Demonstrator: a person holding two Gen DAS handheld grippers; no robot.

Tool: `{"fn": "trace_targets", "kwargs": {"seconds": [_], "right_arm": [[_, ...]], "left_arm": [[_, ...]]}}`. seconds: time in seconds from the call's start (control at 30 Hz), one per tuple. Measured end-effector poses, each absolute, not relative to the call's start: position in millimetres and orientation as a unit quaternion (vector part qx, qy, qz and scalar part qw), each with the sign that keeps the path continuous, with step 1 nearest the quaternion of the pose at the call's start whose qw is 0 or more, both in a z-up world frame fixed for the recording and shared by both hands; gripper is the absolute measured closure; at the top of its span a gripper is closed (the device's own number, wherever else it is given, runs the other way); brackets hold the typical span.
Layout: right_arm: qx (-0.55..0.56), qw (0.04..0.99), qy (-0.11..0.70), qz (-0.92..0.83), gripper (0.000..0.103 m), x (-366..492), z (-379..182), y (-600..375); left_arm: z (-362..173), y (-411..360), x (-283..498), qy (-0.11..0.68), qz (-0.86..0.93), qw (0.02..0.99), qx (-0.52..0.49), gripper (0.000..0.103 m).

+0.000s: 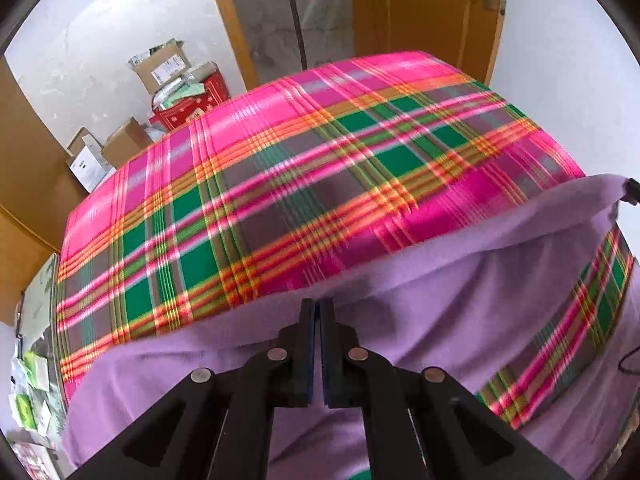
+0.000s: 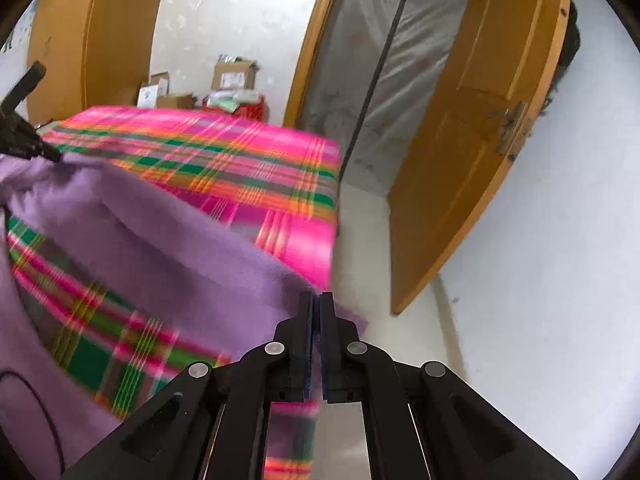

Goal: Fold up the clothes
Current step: 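Pinch the sweatshirt edge with the right gripper and smooth it flat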

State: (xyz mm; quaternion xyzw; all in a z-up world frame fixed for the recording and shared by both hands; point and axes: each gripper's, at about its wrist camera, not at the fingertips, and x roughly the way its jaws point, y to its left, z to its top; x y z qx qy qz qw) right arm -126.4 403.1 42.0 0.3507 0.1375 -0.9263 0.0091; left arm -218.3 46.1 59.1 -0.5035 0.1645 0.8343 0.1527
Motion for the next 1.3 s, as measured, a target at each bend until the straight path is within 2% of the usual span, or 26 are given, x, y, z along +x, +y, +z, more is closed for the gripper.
{"fn": "trace_targets", "kwargs": {"seconds": [0.3, 0.6, 0.87, 0.97, 1.0, 1.07, 1.1, 1.13, 1.3], "right_arm": [[0.338, -0.022, 0.151, -0.929, 0.1, -123.4, 37.5, 397.1], [0.326, -0.068, 0.148, -0.931, 0.102, -188.3, 40.4, 404.9], [0.371, -0.046, 0.05, -0.926, 0.103, -209.9, 30.7, 442.4], [0.396, -0.025, 0.012, -0.918, 0.1, -211.7, 22.7, 454.3], [0.405, -0.015, -0.008, -0.914, 0.098, -211.8, 18.6, 458.7], [0.421, 0.009, -0.053, -0.905, 0.082, -212.9, 10.9, 467.0], [0.429, 0.022, -0.076, -0.9, 0.067, -213.4, 7.1, 471.2], [0.433, 0.033, -0.099, -0.895, 0.062, -212.2, 2.7, 474.4], [0.447, 0.053, -0.156, -0.879, 0.055, -210.3, -12.2, 479.8]], "left_arm": [[58.8, 49.6, -228.6, 0.148, 0.839, 0.141, -0.503, 0.101], [55.5, 40.8, -277.1, 0.062, 0.844, 0.117, -0.52, 0.101], [41.5, 45.1, -288.6, 0.073, 0.838, 0.112, -0.529, 0.102], [37.9, 43.3, -288.2, 0.071, 0.836, 0.113, -0.533, 0.102], [37.3, 42.9, -288.1, 0.07, 0.835, 0.113, -0.533, 0.102], [37.1, 43.6, -288.1, 0.071, 0.835, 0.113, -0.534, 0.102], [37.1, 44.2, -287.7, 0.073, 0.834, 0.114, -0.535, 0.102], [37.2, 44.6, -287.3, 0.074, 0.834, 0.115, -0.535, 0.102], [38.1, 42.9, -286.4, 0.067, 0.83, 0.119, -0.541, 0.102]]}}
